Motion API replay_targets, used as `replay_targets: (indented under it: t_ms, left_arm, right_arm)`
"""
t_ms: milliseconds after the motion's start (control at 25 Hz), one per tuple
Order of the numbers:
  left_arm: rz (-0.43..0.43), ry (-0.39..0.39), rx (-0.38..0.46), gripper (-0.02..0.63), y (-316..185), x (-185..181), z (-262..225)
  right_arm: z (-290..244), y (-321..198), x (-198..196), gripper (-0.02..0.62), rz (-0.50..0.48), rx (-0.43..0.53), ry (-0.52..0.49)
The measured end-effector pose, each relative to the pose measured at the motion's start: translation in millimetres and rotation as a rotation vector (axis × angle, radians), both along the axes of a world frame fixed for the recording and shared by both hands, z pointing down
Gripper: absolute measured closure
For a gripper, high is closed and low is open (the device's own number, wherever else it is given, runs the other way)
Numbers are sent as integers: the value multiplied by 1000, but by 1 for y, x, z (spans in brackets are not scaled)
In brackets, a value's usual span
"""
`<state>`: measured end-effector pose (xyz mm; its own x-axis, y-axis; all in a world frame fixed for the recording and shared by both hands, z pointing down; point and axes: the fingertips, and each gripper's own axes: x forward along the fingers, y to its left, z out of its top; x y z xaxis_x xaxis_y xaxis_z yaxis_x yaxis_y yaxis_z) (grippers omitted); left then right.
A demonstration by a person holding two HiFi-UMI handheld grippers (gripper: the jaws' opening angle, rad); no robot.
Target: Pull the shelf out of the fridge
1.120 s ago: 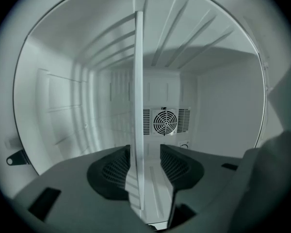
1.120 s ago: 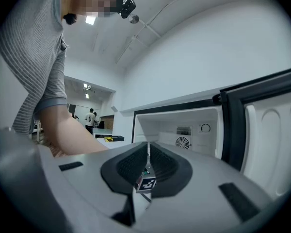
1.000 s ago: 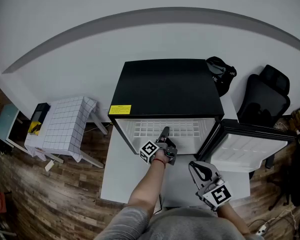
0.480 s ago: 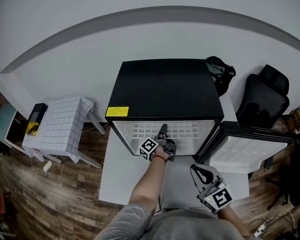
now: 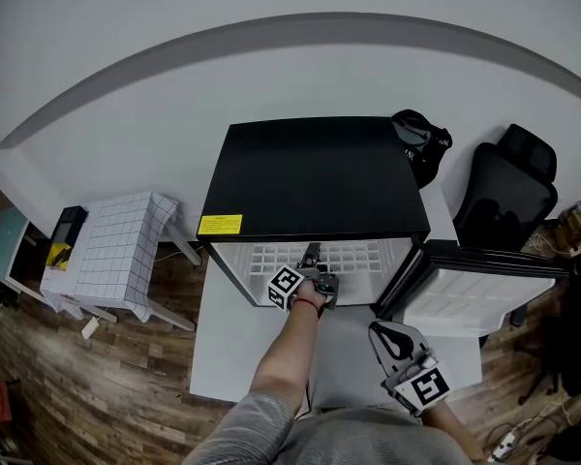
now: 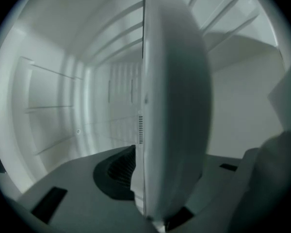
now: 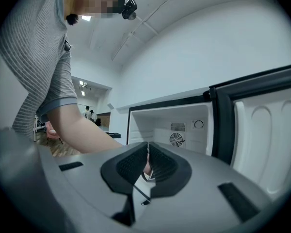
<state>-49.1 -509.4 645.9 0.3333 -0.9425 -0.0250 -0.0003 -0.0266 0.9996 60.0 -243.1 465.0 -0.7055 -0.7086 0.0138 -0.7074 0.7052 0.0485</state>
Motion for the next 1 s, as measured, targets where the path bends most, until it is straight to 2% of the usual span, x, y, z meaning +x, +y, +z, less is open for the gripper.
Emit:
replay_targets:
  t_ms: [80, 200, 280, 720, 1000]
  left_arm:
    - [-4, 1, 4, 498, -1, -1, -2]
    - [-18, 6, 6, 507, -1, -2, -3]
    - [-31, 9, 0, 542, -1, -4, -1]
    - [-99, 18, -34, 554, 1, -9, 1]
    - [-193, 0, -44, 560, 1, -19, 2]
  right_arm:
    - [0, -1, 1, 582, 3, -4, 0]
    - [0, -4, 1, 581, 10, -11, -3]
    - [1, -4, 1, 581, 10, -12, -4]
    - [3, 0, -1, 581, 8, -17, 0]
    - [2, 1, 5, 581, 21, -16, 2]
